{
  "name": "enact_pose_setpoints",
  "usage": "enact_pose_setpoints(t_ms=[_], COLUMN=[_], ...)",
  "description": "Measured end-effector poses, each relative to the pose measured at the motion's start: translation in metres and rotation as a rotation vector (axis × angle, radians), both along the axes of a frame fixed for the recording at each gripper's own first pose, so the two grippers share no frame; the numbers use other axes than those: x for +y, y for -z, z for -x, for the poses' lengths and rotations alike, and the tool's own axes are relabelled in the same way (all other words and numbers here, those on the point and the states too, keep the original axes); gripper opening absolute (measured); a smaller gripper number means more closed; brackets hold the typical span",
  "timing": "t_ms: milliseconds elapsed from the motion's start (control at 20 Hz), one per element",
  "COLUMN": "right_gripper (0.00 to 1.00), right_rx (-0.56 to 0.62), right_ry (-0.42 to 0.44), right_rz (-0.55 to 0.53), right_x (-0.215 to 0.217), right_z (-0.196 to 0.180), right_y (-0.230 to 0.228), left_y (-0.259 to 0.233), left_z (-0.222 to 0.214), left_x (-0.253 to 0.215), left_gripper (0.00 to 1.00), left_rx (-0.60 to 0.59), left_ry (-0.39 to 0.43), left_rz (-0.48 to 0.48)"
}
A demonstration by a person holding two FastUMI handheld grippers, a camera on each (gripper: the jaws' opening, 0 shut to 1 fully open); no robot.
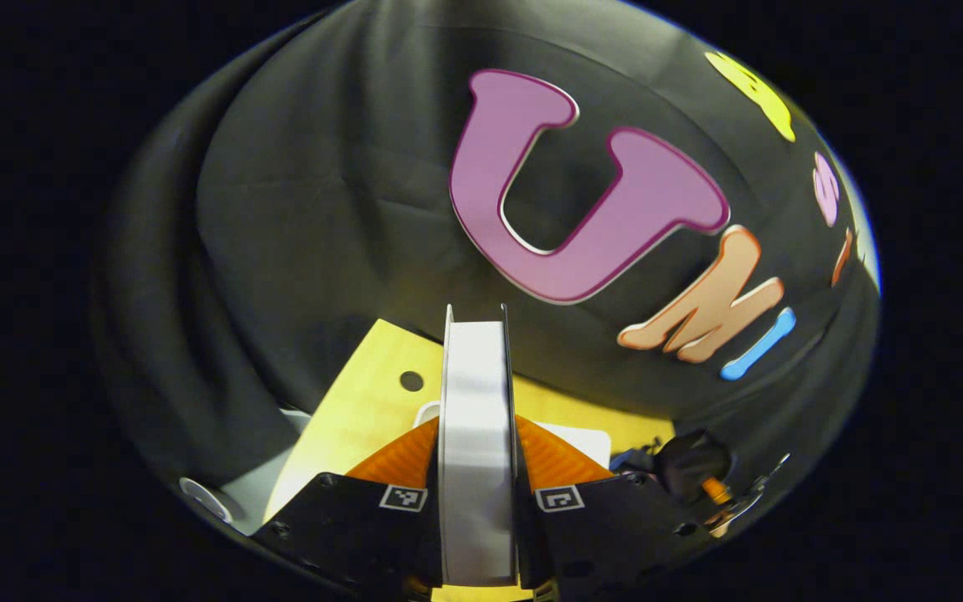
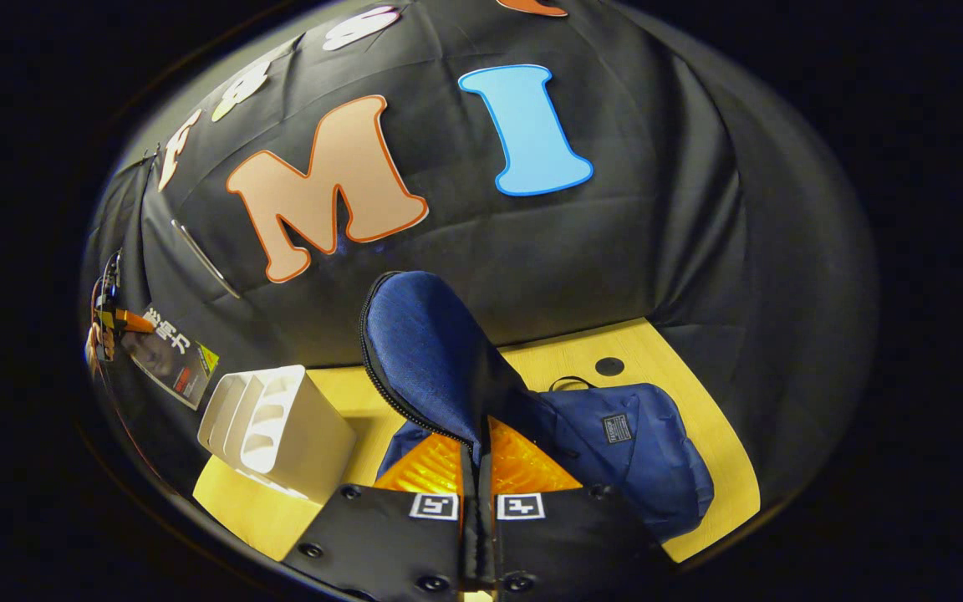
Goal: Open the schoolbag, grab two books from the bookshelf and put them into the schoolbag.
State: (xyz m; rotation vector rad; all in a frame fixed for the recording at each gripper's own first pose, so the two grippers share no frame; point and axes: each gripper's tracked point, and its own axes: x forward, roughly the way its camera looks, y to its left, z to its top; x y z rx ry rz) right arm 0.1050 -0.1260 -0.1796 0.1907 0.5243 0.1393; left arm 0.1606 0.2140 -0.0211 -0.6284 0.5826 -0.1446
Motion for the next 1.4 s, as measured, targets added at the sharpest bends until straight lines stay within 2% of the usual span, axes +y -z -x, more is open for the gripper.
enact_pose_setpoints(t_ms=[50, 350, 800, 950, 1250, 1300, 1400], right_gripper=[0.00, 0.03, 0.03, 0.03, 0.03, 0.07, 0.03], right_rx=[0.000, 0.000, -0.001, 0.001, -0.006, -0.005, -0.005], right_ry=[0.004, 0.006, -0.003, -0.005, -0.001, -0.005, -0.012], right_rz=[-0.007, -0.006, -0.002, -0.002, -0.015, -0.017, -0.016], right_x=[0.000, -0.001, -0.001, -0.001, -0.003, -0.002, -0.002], right_z=[0.000, 0.002, 0.002, 0.001, 0.003, 0.004, 0.003], right_y=[-0.001, -0.003, -0.007, -0.006, -0.009, -0.009, -0.009], left_y=[-0.003, -0.005, 0.035, 0.044, 0.073, 0.080, 0.085], left_z=[0.001, 0.006, 0.014, 0.014, 0.014, 0.011, 0.010], left_x=[-0.004, -0.037, -0.115, -0.147, -0.220, -0.233, -0.260], left_gripper=[0.32, 0.33, 0.32, 0.33, 0.32, 0.32, 0.32], left_rx=[-0.011, -0.042, 0.022, 0.036, 0.092, 0.101, 0.123], left_ry=[0.005, 0.032, 0.072, 0.094, 0.142, 0.141, 0.161], left_rz=[0.045, 0.284, 0.503, 0.560, 0.606, 0.605, 0.620])
